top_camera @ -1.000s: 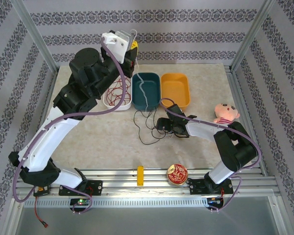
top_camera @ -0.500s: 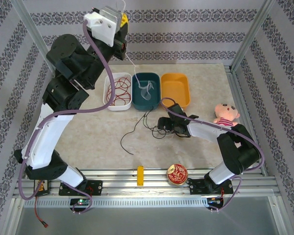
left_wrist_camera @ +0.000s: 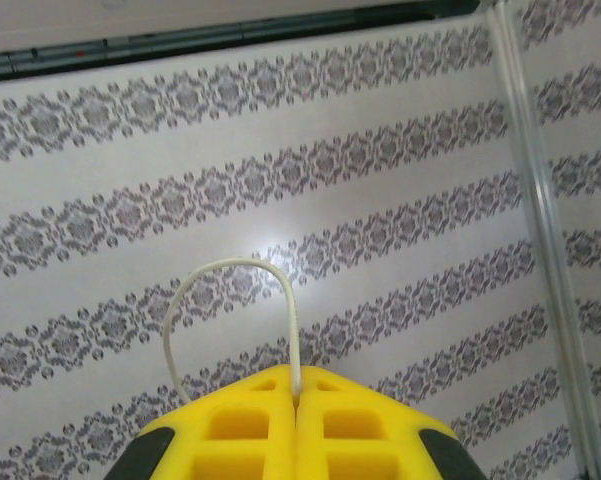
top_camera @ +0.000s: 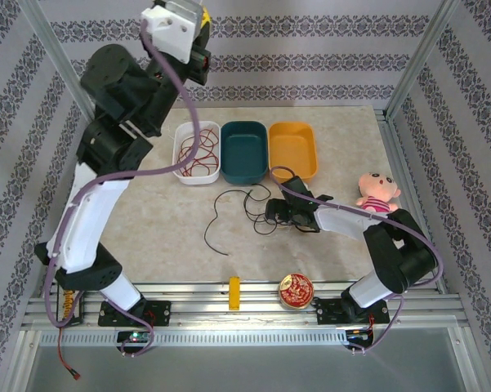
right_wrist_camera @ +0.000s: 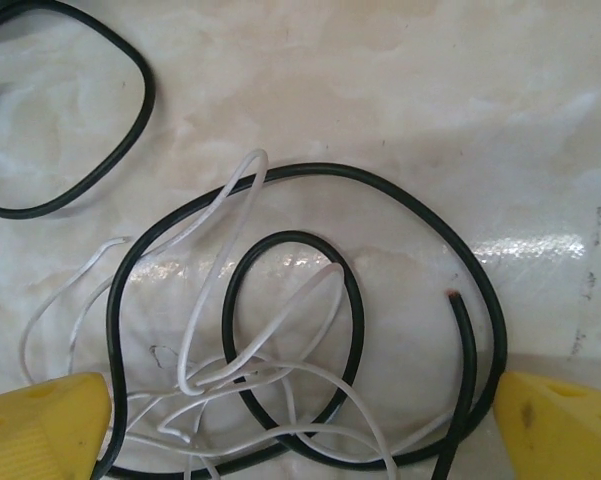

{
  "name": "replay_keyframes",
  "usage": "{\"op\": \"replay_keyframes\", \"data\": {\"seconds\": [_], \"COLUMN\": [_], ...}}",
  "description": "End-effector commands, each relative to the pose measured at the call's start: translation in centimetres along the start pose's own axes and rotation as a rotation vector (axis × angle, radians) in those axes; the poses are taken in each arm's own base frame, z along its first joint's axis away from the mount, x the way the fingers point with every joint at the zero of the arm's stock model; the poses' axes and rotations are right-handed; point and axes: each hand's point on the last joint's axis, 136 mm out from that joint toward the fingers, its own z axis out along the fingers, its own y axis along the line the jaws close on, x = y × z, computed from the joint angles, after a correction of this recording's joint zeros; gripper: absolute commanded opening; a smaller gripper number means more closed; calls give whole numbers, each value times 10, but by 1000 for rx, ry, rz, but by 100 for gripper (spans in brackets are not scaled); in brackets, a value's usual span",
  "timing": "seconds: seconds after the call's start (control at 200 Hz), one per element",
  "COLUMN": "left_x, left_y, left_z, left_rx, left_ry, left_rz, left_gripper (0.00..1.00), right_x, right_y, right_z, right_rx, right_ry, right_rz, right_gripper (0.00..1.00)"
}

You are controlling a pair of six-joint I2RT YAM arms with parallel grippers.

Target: Untangle the cables

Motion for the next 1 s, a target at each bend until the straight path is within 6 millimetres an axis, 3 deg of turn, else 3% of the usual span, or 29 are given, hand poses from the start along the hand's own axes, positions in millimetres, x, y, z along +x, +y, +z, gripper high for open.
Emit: {"op": "replay_keyframes", "data": {"seconds": [0.0,0.635,0.859,0.994], "left_x": [34,164,215,230], "left_y": [-9,-38,-48,-56], "left_z": [24,108,123,126], "left_rx": [23,30,42,59], "left_ry": [63,258,343,374], "left_rz": [-33,-74,-108,-116], "left_gripper": [0,0,0,0], "right_x": [-5,1,-4,-4], "right_y": [-2,-28,-31,-35], "right_z": [-13,-40,-56,-61], "right_rx": [3,49,40,45], "right_ry": [-28,-78,-121,-133], "right_rz": [-7,41,48,56], "right_gripper": [98,98,98,98]}}
